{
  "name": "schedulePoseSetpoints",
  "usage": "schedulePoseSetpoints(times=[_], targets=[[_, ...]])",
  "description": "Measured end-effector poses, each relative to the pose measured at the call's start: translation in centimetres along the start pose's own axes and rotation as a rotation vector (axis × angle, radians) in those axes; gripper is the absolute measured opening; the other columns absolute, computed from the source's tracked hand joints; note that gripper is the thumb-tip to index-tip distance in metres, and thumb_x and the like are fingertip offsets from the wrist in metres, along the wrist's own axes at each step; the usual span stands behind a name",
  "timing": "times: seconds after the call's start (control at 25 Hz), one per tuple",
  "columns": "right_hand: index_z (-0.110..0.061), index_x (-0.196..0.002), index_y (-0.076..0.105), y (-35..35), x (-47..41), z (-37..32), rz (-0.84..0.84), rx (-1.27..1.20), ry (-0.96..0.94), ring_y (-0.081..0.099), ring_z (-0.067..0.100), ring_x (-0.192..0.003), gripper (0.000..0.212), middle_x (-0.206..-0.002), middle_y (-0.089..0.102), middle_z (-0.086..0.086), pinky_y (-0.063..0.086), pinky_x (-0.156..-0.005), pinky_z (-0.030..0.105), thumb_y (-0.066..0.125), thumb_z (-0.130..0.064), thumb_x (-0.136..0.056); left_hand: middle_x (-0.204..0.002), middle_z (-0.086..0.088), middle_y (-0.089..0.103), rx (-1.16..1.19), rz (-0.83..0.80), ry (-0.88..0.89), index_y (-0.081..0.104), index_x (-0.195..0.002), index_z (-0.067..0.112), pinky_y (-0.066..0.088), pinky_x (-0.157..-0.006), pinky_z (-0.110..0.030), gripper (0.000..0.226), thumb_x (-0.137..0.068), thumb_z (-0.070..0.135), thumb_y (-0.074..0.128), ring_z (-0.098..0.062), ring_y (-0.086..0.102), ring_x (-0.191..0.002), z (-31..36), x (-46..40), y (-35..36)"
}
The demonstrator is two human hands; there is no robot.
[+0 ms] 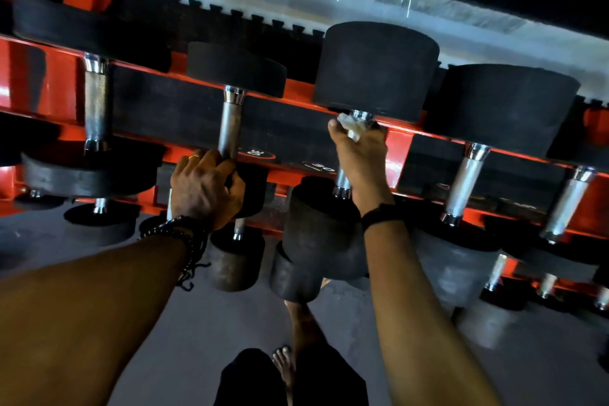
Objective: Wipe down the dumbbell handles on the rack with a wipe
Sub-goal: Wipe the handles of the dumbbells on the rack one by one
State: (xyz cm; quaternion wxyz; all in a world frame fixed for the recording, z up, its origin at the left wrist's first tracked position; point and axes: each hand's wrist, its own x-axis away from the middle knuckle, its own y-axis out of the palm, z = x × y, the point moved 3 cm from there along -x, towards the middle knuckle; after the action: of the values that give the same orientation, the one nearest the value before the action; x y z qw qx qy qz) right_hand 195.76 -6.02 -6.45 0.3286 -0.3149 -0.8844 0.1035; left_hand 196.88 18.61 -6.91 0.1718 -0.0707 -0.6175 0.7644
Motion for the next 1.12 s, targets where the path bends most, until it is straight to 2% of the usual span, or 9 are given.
schedulePoseSetpoints(times=[0.12,0.2,0.24,0.32,0.52,0.72,0.88,0.96,1.12], targets=[[-0.008,-0.102,0.063,-0.3,-0.6,-0.3,-0.021,0.079,-0.047,0.063,0.010,-0.079,0.022,-0.088,0.066,0.001,0.050,-0.085,0.027,0.067,-0.027,-0.092,-0.075,-0.013,0.060,-0.007,0.011,0.001,0.070,-0.075,0.008,0.043,-0.065,-0.041,0.028,-0.078,0.025,0.049,-0.036,0.056,-0.070,-0.1,0.0,0.2],[-0.001,-0.110,0.063,-1.1,-0.4,-0.3,-0.046,0.267,-0.052,0.066,0.023,-0.095,0.027,-0.107,0.067,0.015,0.049,-0.089,0.032,0.056,-0.025,-0.098,-0.076,-0.013,0.061,-0.014,0.010,-0.001,0.071,-0.076,0.008,0.043,-0.066,-0.041,0.029,-0.078,0.026,0.048,-0.036,0.056,-0.071,-0.2,0.0,0.2],[-0.001,-0.112,0.063,-1.8,0.4,0.3,0.043,0.404,-0.058,0.063,0.032,-0.104,0.030,-0.112,0.065,0.019,0.048,-0.092,0.039,0.048,-0.024,-0.099,-0.076,-0.013,0.061,-0.014,0.002,-0.002,0.071,-0.077,0.009,0.043,-0.066,-0.041,0.029,-0.078,0.026,0.048,-0.036,0.056,-0.071,-0.2,0.0,0.2],[-0.002,-0.108,0.065,-2.5,3.7,1.4,0.248,0.524,-0.203,0.062,0.040,-0.100,0.036,-0.105,0.066,0.024,0.047,-0.086,0.045,0.041,-0.021,-0.088,-0.075,-0.013,0.061,-0.006,0.020,0.004,0.071,-0.076,0.009,0.043,-0.065,-0.040,0.027,-0.077,0.025,0.050,-0.036,0.056,-0.070,-0.1,-0.1,0.3],[-0.010,-0.103,0.064,0.0,7.8,2.8,0.405,0.546,-0.341,0.067,0.033,-0.079,0.032,-0.089,0.071,0.013,0.047,-0.061,0.031,0.048,-0.017,-0.076,-0.075,-0.011,0.062,0.014,0.015,0.007,0.071,-0.076,0.009,0.043,-0.064,-0.039,0.027,-0.077,0.026,0.050,-0.035,0.056,-0.070,-0.3,0.0,0.4],[-0.017,-0.103,0.056,-0.3,8.3,2.4,0.419,0.489,-0.333,0.066,0.033,-0.078,0.026,-0.091,0.071,0.007,0.034,-0.058,0.028,0.053,-0.020,-0.077,-0.073,-0.011,0.061,0.040,0.042,0.026,0.067,-0.068,0.009,0.044,-0.066,-0.038,0.026,-0.076,0.027,0.049,-0.034,0.057,-0.069,-0.1,0.0,-0.1],[-0.012,-0.092,0.057,-0.1,8.4,2.2,0.428,0.479,-0.408,0.059,0.029,-0.080,0.017,-0.087,0.061,0.006,0.042,-0.059,0.032,0.063,-0.013,-0.076,-0.072,-0.011,0.061,0.068,0.049,0.005,0.066,-0.066,0.009,0.042,-0.067,-0.039,0.025,-0.076,0.026,0.052,-0.035,0.057,-0.068,-0.4,-0.2,0.1],[-0.009,-0.087,0.058,-0.2,8.2,2.4,0.428,0.531,-0.469,0.056,0.029,-0.083,0.021,-0.088,0.057,0.009,0.040,-0.060,0.029,0.060,0.002,-0.069,-0.074,-0.011,0.062,0.089,0.054,0.006,0.067,-0.066,0.009,0.043,-0.068,-0.039,0.024,-0.076,0.026,0.053,-0.034,0.057,-0.071,-0.3,0.1,0.0],[-0.010,-0.089,0.065,0.2,8.5,2.5,0.426,0.559,-0.419,0.058,0.029,-0.078,0.031,-0.100,0.051,0.012,0.046,-0.058,0.029,0.054,0.008,-0.067,-0.077,-0.010,0.063,0.132,0.017,0.044,0.066,-0.065,0.008,0.045,-0.069,-0.040,0.023,-0.077,0.024,0.056,-0.034,0.058,-0.074,-0.4,-0.2,-0.2]])
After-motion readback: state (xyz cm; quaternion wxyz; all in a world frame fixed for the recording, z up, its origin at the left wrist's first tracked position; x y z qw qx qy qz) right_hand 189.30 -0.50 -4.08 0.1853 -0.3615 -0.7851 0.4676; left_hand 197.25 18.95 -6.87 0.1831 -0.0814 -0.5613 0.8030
